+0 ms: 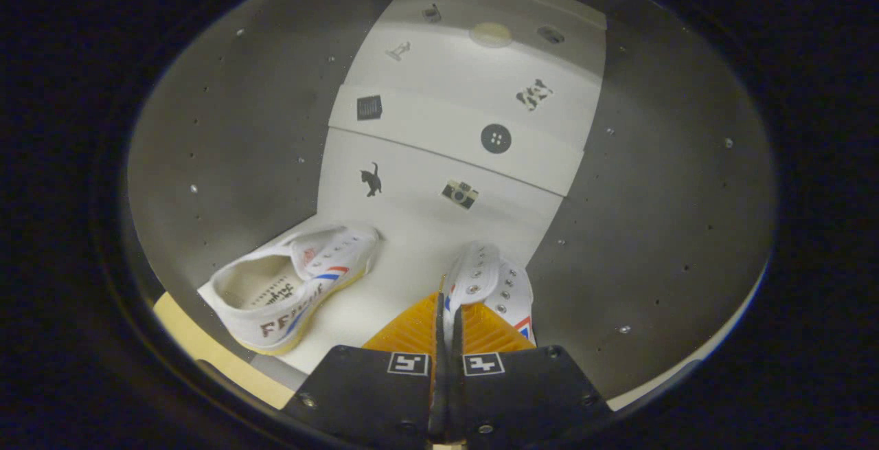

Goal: Open the shoe cabinet door, grab the shoes and put them into the shoe cabinet, then close the shoe cabinet door.

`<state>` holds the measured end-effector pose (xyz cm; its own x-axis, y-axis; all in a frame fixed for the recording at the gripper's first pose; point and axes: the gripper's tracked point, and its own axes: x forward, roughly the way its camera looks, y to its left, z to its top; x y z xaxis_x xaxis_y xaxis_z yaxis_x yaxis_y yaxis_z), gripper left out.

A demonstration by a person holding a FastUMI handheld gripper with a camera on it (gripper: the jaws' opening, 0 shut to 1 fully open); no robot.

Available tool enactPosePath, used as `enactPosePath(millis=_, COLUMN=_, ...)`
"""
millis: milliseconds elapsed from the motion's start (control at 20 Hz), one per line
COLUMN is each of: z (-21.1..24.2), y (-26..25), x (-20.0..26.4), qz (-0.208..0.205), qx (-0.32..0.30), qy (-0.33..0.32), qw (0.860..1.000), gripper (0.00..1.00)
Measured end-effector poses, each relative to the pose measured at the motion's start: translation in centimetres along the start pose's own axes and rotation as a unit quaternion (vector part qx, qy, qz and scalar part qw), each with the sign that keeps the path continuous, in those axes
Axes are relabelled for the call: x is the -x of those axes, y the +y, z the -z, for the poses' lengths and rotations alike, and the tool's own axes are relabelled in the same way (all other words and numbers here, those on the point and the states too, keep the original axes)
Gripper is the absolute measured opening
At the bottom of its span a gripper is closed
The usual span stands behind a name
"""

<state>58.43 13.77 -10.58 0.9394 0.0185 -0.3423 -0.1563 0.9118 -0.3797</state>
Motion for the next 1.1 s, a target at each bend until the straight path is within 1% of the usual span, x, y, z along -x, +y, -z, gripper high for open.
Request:
enactPosePath(millis=100, z=0.4, y=0.5, x=-1.1, qz=-0.008, qx=0.001, qy=0.001, qw=1.000, gripper=0.07)
enactPosePath(millis=150, z=0.5, y=0.7, x=-1.4, qz=-0.011, qx=-0.001, qy=0.001, qw=1.000, gripper=0.10)
enactPosePath(millis=300, z=0.3, y=0.7, x=-1.4, qz=-0.003, qx=-0.004, qy=-0.003, qw=1.000, gripper=0.16)
enactPosePath(millis=350, z=0.5, y=0.7, x=-1.1, qz=-0.001, qx=-0.005, qy=-0.001, qw=1.000, gripper=0.25)
enactPosePath(millis=450, z=-0.3, y=0.3, x=0.1, qz=0.012, qx=-0.008, qy=-0.023, qw=1.000, gripper=0.42)
enactPosePath(millis=600, z=-1.7, y=0.6, x=3.9, qz=0.012, qx=-0.009, qy=-0.061, qw=0.998, gripper=0.67)
enactPosePath(millis=650, z=-1.9, y=0.7, x=5.4, qz=0.011, qx=-0.008, qy=-0.071, qw=0.997, gripper=0.68)
enactPosePath(millis=750, z=-2.3, y=1.4, x=8.4, qz=0.009, qx=-0.004, qy=-0.090, qw=0.996, gripper=0.78)
enactPosePath(millis=850, z=-2.3, y=3.0, x=12.0, qz=-0.011, qx=-0.002, qy=-0.102, qw=0.995, gripper=0.88)
enactPosePath(millis=950, z=-2.5, y=4.0, x=15.9, qz=-0.020, qx=-0.013, qy=-0.113, qw=0.993, gripper=0.98)
enactPosePath(millis=1000, z=-2.6, y=4.6, x=18.1, qz=-0.025, qx=-0.018, qy=-0.120, qw=0.992, gripper=1.00)
enactPosePath(millis=1100, z=-3.2, y=5.9, x=22.7, qz=-0.034, qx=-0.023, qy=-0.140, qw=0.989, gripper=1.00)
